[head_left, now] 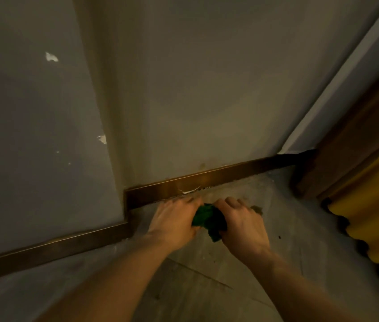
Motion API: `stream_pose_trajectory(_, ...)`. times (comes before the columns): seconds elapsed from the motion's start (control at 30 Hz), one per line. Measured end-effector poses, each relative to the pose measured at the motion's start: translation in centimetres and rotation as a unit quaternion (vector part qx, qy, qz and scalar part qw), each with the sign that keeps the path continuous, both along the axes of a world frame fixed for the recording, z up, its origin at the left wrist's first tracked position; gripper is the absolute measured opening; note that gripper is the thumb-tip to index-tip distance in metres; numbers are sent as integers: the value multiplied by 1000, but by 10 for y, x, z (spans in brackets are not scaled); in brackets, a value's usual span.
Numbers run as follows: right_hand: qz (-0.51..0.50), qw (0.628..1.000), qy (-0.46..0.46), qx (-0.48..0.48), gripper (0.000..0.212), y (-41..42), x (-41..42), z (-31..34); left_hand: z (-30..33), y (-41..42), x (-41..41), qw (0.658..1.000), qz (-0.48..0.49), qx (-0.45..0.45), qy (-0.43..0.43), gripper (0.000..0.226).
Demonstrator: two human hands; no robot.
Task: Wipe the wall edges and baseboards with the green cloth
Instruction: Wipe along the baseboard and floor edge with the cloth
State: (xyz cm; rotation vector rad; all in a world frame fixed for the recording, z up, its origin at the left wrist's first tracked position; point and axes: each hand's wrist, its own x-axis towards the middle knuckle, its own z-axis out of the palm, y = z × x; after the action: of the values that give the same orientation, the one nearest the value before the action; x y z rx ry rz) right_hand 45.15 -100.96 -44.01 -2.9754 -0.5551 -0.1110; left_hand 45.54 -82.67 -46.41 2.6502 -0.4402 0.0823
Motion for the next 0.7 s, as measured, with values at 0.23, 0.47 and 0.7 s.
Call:
stream_pose_trajectory(0.23,90,989,41,-109,52,13,46,-12,-45,4,30,997,34,-50,38,41)
stream_pose_trajectory(0.47,116,984,56,-122,70,23,79,-39,-71,5,52,993,89,-71,40,36)
stream_pose_trajectory(0.7,116,991,31,-65,68,48,108,-93,-100,27,80,990,139,-9,34,50)
